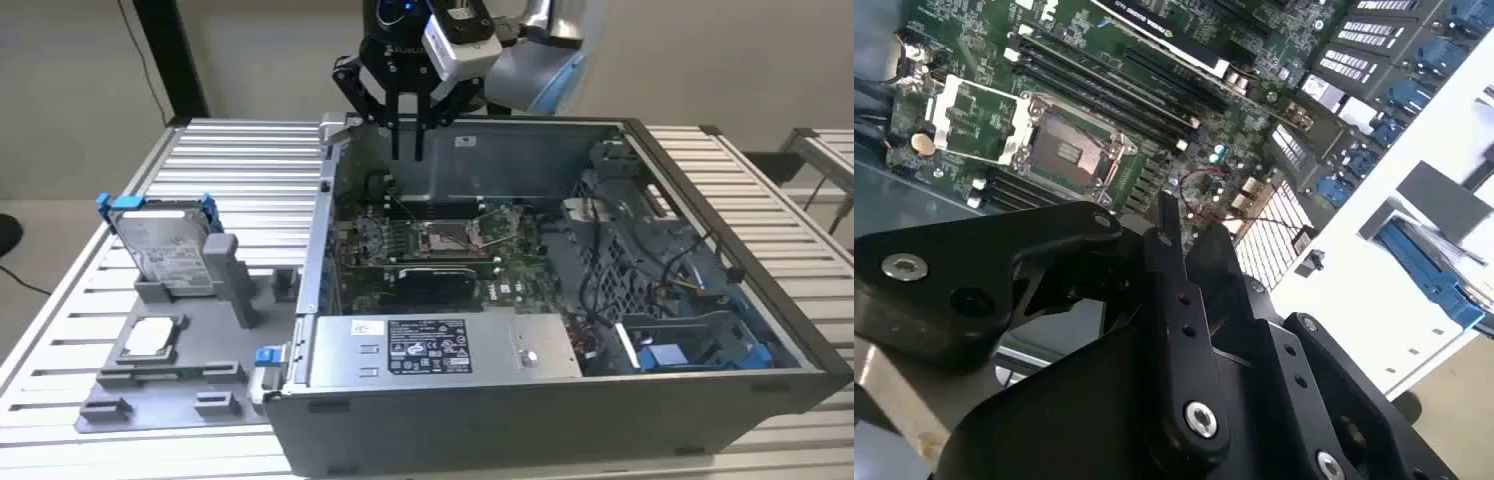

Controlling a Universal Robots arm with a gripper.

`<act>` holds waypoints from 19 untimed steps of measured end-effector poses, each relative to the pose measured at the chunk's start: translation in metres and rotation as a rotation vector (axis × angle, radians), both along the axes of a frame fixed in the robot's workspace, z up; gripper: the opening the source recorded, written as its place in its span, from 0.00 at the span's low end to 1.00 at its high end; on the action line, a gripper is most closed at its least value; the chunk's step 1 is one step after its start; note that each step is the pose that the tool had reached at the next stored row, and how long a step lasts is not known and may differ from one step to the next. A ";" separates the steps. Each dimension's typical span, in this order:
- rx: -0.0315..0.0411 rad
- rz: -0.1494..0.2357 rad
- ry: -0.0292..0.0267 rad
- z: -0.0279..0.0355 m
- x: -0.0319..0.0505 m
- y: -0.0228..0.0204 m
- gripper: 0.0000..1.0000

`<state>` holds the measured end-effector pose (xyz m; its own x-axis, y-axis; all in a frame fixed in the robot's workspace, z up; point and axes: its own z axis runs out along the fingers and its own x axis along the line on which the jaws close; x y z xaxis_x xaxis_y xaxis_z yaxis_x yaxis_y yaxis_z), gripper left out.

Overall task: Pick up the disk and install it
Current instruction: 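Reach for the disk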

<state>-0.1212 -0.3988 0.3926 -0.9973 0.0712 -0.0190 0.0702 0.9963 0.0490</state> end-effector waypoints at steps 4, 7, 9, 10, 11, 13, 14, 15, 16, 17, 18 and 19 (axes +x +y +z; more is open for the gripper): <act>0.0009 0.000 0.0001 0.0000 0.0000 0.0000 1.00; 0.0051 0.000 0.0000 0.0000 0.0000 0.0000 1.00; 0.0089 0.000 0.0000 0.0000 0.0000 0.0000 1.00; 0.0091 0.000 0.0001 0.0000 0.0000 0.0000 1.00; 0.0093 0.000 0.0000 0.0000 0.0000 0.0000 1.00; 0.0093 0.000 0.0000 0.0000 0.0000 0.0000 1.00; 0.0093 0.000 0.0000 0.0000 0.0000 0.0000 1.00; 0.0093 0.000 0.0000 0.0000 0.0000 0.0000 1.00; 0.0094 0.000 0.0000 0.0000 -0.0002 0.0000 1.00; 0.0093 0.000 0.0000 0.0000 -0.0003 0.0000 1.00; 0.0093 0.000 0.0000 0.0000 -0.0008 0.0000 1.00; 0.0093 0.000 0.0000 0.0000 -0.0013 -0.0001 1.00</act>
